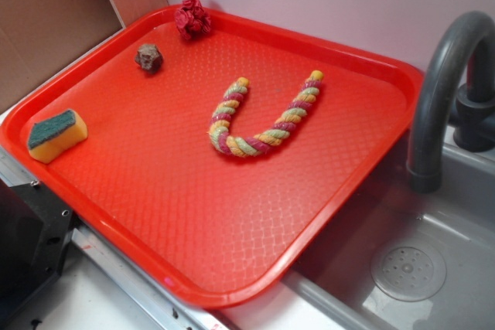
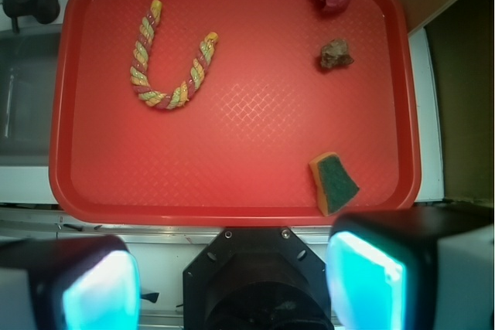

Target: Grab the rock.

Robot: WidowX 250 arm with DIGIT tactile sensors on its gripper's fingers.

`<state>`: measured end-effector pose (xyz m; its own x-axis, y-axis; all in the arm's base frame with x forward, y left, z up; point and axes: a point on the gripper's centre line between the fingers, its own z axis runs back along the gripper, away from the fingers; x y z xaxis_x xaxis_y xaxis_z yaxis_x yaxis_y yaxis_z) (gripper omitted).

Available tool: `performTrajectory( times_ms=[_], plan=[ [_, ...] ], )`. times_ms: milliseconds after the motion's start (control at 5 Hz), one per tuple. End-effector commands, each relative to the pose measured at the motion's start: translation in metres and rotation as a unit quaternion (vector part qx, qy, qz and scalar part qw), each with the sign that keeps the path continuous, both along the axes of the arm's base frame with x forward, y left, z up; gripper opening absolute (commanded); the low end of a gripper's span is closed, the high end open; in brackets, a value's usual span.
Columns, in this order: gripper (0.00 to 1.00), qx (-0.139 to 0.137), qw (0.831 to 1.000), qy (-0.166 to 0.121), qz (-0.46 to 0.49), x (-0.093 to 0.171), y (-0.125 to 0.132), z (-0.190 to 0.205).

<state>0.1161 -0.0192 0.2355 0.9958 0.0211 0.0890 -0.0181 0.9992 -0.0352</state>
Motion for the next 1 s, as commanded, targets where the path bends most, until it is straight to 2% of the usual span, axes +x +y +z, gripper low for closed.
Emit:
performTrajectory(
  times_ms=[0,200,400,600,800],
  plan=[
    [1.00,0.000,1.000,0.000,0.000,0.000,0.000,0.000],
    [1.00,-0.025,0.992,-0.026,0.124,0.018,0.018,-0.005],
    [1.00,-0.027,0.967,-0.063,0.245,0.033,0.033,-0.012],
    [1.00,0.026,0.928,-0.089,0.361,0.047,0.056,-0.031],
    [1.00,0.066,0.887,-0.105,0.444,0.073,0.082,-0.062]
  ],
)
